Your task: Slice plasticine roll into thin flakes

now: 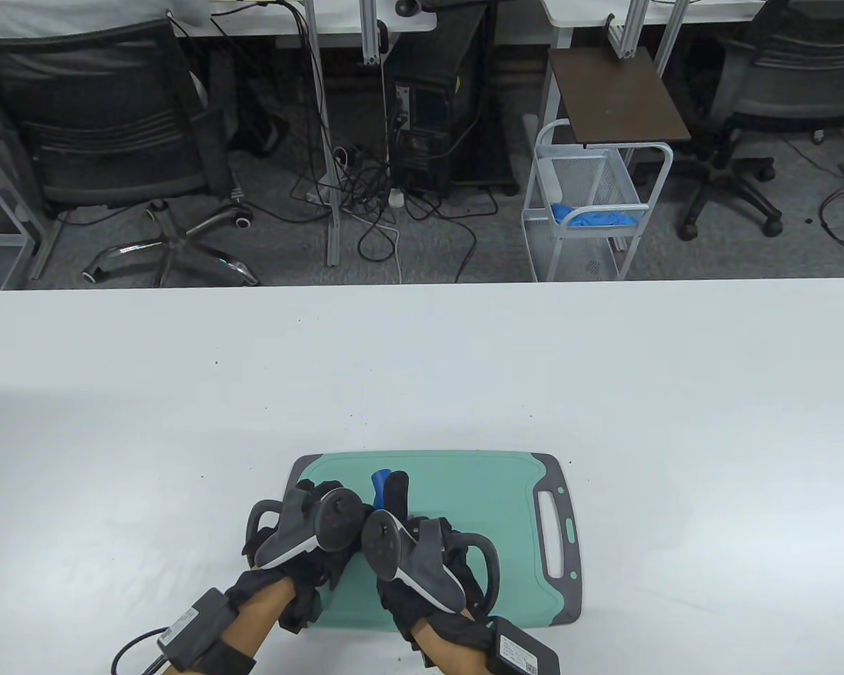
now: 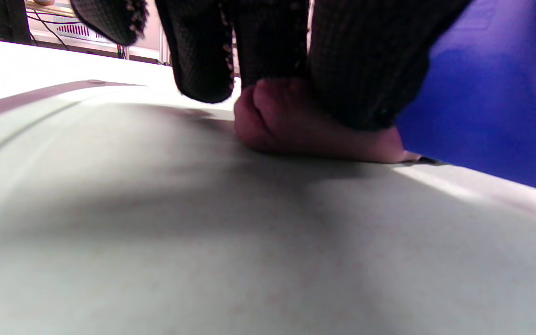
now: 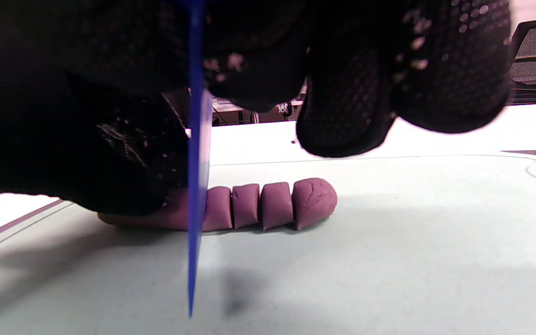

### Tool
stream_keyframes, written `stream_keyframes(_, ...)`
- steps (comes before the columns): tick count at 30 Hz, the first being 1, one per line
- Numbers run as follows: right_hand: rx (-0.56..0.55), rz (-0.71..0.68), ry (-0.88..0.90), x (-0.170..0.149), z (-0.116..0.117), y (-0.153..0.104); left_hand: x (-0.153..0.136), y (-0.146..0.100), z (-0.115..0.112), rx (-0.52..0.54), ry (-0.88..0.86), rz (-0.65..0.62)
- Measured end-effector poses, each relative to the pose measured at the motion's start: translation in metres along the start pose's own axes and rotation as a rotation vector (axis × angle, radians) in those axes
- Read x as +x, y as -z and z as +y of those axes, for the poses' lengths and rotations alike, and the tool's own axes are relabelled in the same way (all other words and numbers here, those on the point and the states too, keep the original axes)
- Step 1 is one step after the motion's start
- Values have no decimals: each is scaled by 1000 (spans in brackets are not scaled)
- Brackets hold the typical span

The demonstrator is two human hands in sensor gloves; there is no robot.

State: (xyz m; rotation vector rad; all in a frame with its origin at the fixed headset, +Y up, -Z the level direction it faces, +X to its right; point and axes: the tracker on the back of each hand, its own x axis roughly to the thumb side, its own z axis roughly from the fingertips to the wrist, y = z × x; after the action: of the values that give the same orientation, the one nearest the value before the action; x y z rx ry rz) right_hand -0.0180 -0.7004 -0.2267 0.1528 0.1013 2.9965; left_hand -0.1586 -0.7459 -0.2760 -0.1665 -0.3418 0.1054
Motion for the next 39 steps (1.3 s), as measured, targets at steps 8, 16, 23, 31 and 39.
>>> stream_keyframes(8,0,0,0,0,0,0,0,0,0,0,0,0)
stream_keyframes(16,-30,-10,-23,2,0,1,0,0,0,0,0,0)
stream_keyframes(23,-68,-2,-14,5,3,8,0,0,0,-2,-2,0)
stream_keyframes(31,-56,10,-9,8,1,11,0,0,0,-5,-7,0)
stream_keyframes(39,-30,12,-15,6,-3,4,-2,0,2,-25,2,-19)
